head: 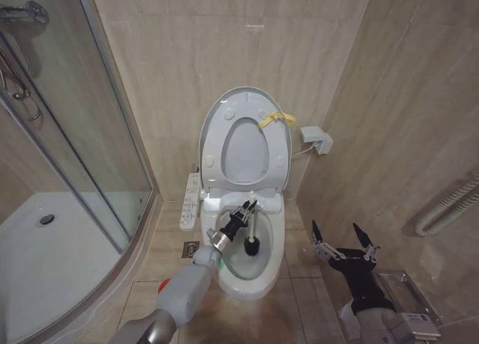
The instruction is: Open the toilet lid, clean the toilet bowl with a toilet brush, close the toilet lid, and flush.
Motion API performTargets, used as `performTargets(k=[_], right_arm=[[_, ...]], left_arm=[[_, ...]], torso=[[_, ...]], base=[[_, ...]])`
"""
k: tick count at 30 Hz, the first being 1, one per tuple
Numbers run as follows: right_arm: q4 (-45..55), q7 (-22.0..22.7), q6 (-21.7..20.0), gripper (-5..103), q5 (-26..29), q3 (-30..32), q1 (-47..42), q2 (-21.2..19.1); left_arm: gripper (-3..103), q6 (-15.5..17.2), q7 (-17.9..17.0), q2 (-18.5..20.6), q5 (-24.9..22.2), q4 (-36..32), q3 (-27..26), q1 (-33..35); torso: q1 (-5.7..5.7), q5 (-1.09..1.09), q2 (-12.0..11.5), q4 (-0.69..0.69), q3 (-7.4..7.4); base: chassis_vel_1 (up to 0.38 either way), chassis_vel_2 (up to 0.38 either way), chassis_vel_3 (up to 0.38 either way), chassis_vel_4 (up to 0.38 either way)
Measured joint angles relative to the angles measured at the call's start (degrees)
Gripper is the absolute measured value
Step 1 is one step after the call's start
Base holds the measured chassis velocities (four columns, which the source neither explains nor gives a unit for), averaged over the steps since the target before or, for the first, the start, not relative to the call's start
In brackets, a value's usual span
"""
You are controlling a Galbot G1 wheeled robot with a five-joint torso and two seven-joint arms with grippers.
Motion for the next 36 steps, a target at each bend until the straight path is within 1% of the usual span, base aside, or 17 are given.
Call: performTargets(k=[4,7,8,11,14,15,16,19,20,22,23,26,28,31,32,34,36], right_arm=[[0.0,0.0,0.0,100,0.0,0.0,0.0,0.0],[0.0,0.0,0.0,100,0.0,0.0,0.0,0.0],[0.0,0.0,0.0,100,0.0,0.0,0.0,0.0],[0.0,0.0,0.0,100,0.0,0.0,0.0,0.0],[0.0,0.0,0.0,100,0.0,0.0,0.0,0.0],[0.0,0.0,0.0,100,0.0,0.0,0.0,0.0],[0.0,0.0,0.0,100,0.0,0.0,0.0,0.0],[0.0,0.0,0.0,100,0.0,0.0,0.0,0.0],[0.0,0.0,0.0,100,0.0,0.0,0.0,0.0],[0.0,0.0,0.0,100,0.0,0.0,0.0,0.0],[0.0,0.0,0.0,100,0.0,0.0,0.0,0.0],[0.0,0.0,0.0,100,0.0,0.0,0.0,0.0],[0.0,0.0,0.0,100,0.0,0.0,0.0,0.0],[0.0,0.0,0.0,100,0.0,0.0,0.0,0.0],[0.0,0.0,0.0,100,0.0,0.0,0.0,0.0],[0.0,0.0,0.0,100,0.0,0.0,0.0,0.0],[0.0,0.0,0.0,100,0.0,0.0,0.0,0.0]], left_arm=[[19,-0.69,0.14,-0.88,0.59,0.8,-0.62,0.15],[19,0.04,-0.76,-1.9,-4.26,0.64,-0.54,0.37],[19,0.04,-0.76,-1.9,-4.26,0.64,-0.54,0.37],[19,1.59,-4.96,-3.05,-11.32,-0.49,-0.54,0.39],[19,1.83,-7.13,-3.84,-13.63,-0.49,-1.55,0.37],[19,1.18,-6.98,-4.01,-10.98,0.86,-2.67,0.1],[19,1.18,-6.98,-4.01,-10.98,0.86,-2.67,0.1],[19,-2.48,-4.83,-3.9,-1.43,5.24,-4.81,-0.87],[19,-2.48,-4.83,-3.9,-1.43,5.24,-4.81,-0.87],[19,-4.11,-3.3,-3.24,4.68,6.18,-5.54,-0.85],[19,-4.42,-2.63,-3.02,6.25,6.17,-5.58,-0.73],[19,-4.33,-1.65,-2.36,7.0,4.45,-4.99,0.06],[19,-3.46,-1.47,-1.87,6.21,2.49,-4.28,0.66],[19,0.56,-1.75,0.03,-0.3,-3.8,-1.25,2.79],[19,0.56,-1.75,0.03,-0.3,-3.8,-1.25,2.79],[19,3.42,-3.34,1.2,-6.18,-7.53,0.33,4.26],[19,3.84,-3.68,1.11,-7.3,-7.93,0.08,4.42]], torso=[[0.0,0.0,0.0,0.0,0.0],[0.0,0.0,0.0,-0.01,0.0],[0.0,0.0,0.0,-0.01,0.0],[0.0,0.0,0.0,-0.01,0.0],[0.0,0.0,0.0,-0.02,0.0],[0.0,-0.01,0.0,-0.03,0.0],[0.0,-0.01,0.0,-0.03,0.0],[0.0,0.0,0.0,0.01,0.0],[0.0,0.0,0.0,0.01,0.0],[0.0,0.0,0.0,0.01,0.0],[0.0,0.0,0.0,0.01,0.0],[0.0,-0.01,0.0,-0.01,0.0],[0.0,0.0,0.0,0.0,0.0],[0.0,-0.01,0.0,-0.02,0.0],[0.0,-0.01,0.0,-0.02,0.0],[0.0,-0.01,0.0,0.02,0.0],[0.0,-0.01,0.01,-0.01,0.0]], base=[[0.0,0.0,0.0,0.0],[0.0,0.0,0.0,0.0],[0.0,0.0,0.0,0.0],[0.0,0.0,0.0,0.0],[0.0,0.0,0.0,0.0],[0.0,0.0,0.0,0.0],[0.0,0.0,0.0,0.0],[0.0,0.0,0.0,0.0],[0.0,0.0,0.0,0.0],[0.0,0.0,0.0,0.0],[0.0,0.0,0.0,0.0],[0.0,0.0,0.0,0.0],[0.0,0.0,0.0,0.0],[0.0,0.0,0.0,0.0],[0.0,0.0,0.0,0.0],[0.0,0.0,0.0,0.0],[0.0,0.0,0.0,0.0]])
